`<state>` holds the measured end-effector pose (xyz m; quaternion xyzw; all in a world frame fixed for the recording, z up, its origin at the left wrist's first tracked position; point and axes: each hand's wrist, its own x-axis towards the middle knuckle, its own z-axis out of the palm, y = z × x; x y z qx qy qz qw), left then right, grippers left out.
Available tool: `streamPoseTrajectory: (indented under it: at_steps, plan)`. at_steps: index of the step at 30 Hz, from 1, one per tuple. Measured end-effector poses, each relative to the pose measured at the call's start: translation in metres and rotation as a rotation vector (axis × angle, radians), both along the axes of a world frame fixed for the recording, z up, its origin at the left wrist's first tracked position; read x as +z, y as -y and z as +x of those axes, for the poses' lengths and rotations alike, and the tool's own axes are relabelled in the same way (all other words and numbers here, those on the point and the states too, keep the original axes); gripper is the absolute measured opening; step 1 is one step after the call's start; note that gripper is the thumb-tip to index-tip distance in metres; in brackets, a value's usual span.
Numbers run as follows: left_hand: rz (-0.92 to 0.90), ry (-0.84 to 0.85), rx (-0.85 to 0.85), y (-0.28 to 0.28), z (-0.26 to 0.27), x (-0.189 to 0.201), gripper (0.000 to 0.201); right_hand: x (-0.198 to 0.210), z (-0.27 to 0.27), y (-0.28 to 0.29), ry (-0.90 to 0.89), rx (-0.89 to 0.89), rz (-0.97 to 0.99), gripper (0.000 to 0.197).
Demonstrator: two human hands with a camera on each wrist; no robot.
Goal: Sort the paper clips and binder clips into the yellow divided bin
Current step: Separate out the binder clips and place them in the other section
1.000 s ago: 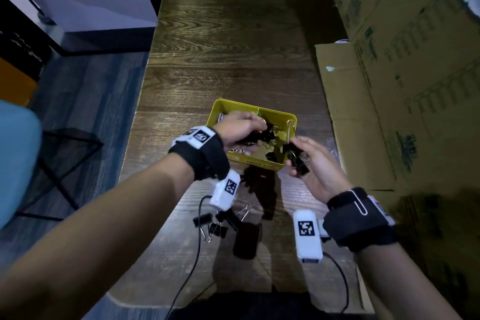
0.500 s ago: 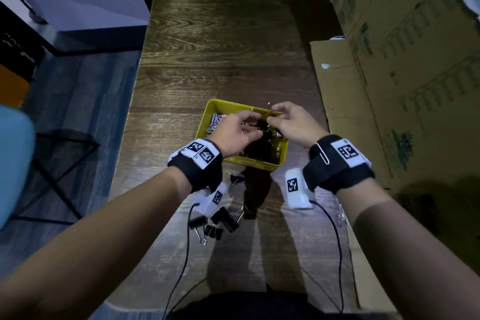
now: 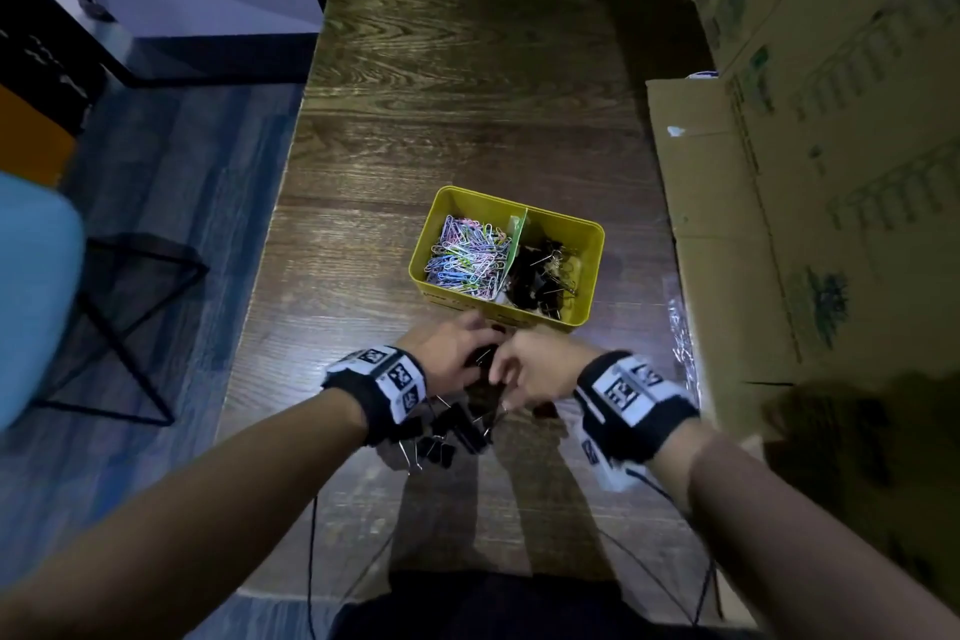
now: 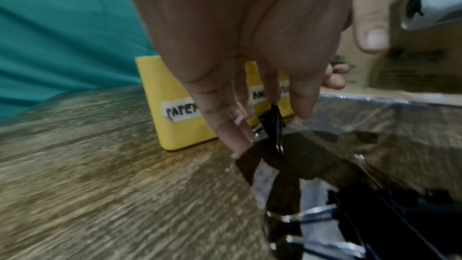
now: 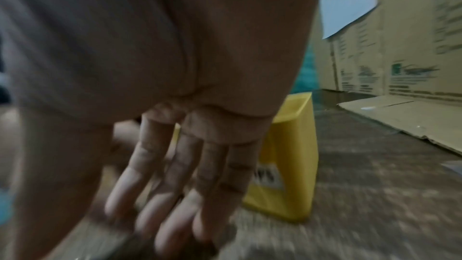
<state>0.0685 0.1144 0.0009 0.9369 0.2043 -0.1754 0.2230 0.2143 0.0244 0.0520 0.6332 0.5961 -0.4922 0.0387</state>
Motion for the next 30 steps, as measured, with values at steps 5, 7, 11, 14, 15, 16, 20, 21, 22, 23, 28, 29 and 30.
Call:
streamPoseTrajectory:
  at_steps: [5, 7, 11, 14, 15, 16, 20, 21, 22, 23, 28, 29, 30]
  plan:
    - [0.063, -0.100, 0.031, 0.012, 0.005, -0.014, 0.052, -0.030, -0.038, 0.029, 0.184, 0.179, 0.115, 0.070]
    - [0.061, -0.066, 0.101, 0.011, 0.000, -0.018, 0.044, -0.036, -0.049, 0.036, 0.238, 0.209, 0.188, 0.070]
    - [-0.072, 0.008, 0.343, 0.002, -0.017, -0.020, 0.044, -0.047, -0.059, 0.045, 0.290, 0.191, 0.276, 0.060]
    - [-0.446, 0.136, 0.787, -0.009, -0.028, -0.016, 0.029, -0.048, -0.057, 0.050, 0.255, 0.124, 0.272, 0.057]
    - [-0.661, 0.213, 0.965, -0.011, -0.032, -0.014, 0.025, -0.046, -0.054, 0.052, 0.222, 0.087, 0.248, 0.058]
    - [-0.848, 0.289, 1.112, -0.011, -0.036, -0.009, 0.028, -0.043, -0.050, 0.054, 0.165, 0.025, 0.225, 0.056]
    - [-1.298, 0.574, 1.339, -0.011, -0.059, 0.016, 0.041, -0.037, -0.033, 0.061, -0.192, -0.451, 0.124, 0.023]
    - [-1.354, 0.602, 1.344, -0.010, -0.067, 0.017, 0.040, -0.037, -0.030, 0.061, -0.299, -0.621, 0.092, 0.015]
    - [-1.382, 0.598, 1.345, -0.008, -0.073, 0.021, 0.038, -0.035, -0.028, 0.060, -0.395, -0.777, 0.064, 0.016]
    - [-1.381, 0.579, 1.337, -0.006, -0.077, 0.022, 0.034, -0.035, -0.027, 0.058, -0.444, -0.878, 0.059, 0.019]
    - [-0.649, 0.179, 0.684, 0.000, -0.093, 0.010, 0.026, -0.034, -0.038, 0.040, -0.154, -0.473, 0.180, 0.021]
    - [-0.484, 0.074, 0.485, 0.001, -0.095, 0.009, 0.022, -0.036, -0.043, 0.035, -0.096, -0.367, 0.178, 0.020]
    - [-0.368, -0.009, 0.333, 0.003, -0.098, 0.010, 0.020, -0.039, -0.047, 0.031, -0.028, -0.263, 0.185, 0.023]
